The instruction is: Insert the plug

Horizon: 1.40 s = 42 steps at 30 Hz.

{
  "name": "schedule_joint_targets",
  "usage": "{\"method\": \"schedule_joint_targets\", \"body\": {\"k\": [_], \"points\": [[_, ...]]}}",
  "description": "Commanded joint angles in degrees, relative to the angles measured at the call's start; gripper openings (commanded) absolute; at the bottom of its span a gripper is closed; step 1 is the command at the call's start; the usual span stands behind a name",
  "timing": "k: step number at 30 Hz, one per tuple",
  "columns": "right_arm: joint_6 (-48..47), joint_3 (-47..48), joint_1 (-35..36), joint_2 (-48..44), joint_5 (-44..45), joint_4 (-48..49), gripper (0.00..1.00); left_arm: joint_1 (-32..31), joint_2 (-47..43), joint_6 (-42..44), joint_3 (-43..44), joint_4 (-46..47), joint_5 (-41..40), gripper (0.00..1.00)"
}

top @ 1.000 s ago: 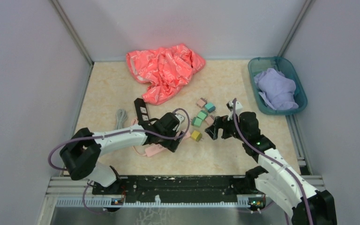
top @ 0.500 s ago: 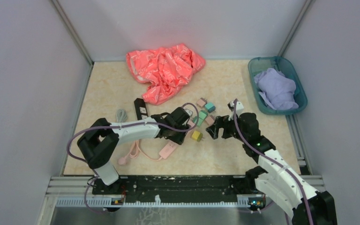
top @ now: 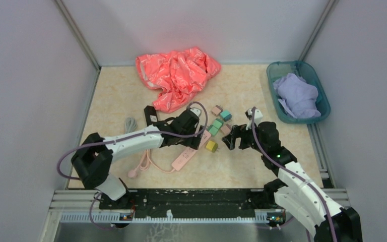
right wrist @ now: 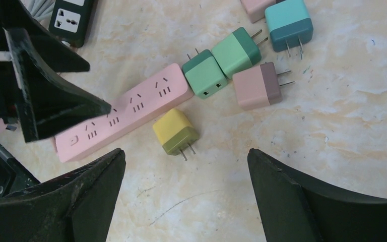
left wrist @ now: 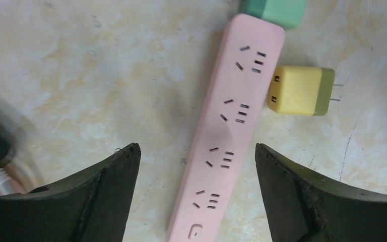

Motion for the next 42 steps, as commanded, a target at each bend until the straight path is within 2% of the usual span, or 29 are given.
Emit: {"method": "schedule_joint_targets", "body": {"k": [1, 8, 13, 21, 33, 38, 42], "points": [[-1.56, 0.81, 0.59, 0.22, 0.16, 2.03, 0.91, 4.49, -4.04, -0.57, -3.31, -1.84, -4.12, 0.90], [-1.87, 0.68, 0.62, 1.43, -0.24, 3.14, 0.91, 13.01, -6.08, -0.11, -7.56, -2.08, -3.01, 0.93], [-2.37, 0.79, 0.59, 2.06, -0.16, 3.22, 0.91, 15.29, -3.98, 0.59, -8.10, -1.86, -4.07, 0.94], [-3.01, 0.91, 0.60, 3.15, -0.61, 3.56, 0.91, 19.49, 1.80, 1.43, -2.87, -2.99, -8.57, 0.95], [-2.85, 0.52, 0.66, 4.48, -2.59, 4.47, 0.91, 27.61, 10.71, 3.76, 3.00, 0.19, -17.15, 0.96], [-2.48, 0.95, 0.72, 5.37, -3.38, 4.45, 0.91, 31.50, 13.39, 3.88, 6.20, -0.04, -16.26, 0.96], [-2.33, 1.79, 1.48, 6.04, -1.98, 3.13, 0.91, 31.65, 9.66, 3.51, 5.84, 0.78, -11.88, 0.96]]}}
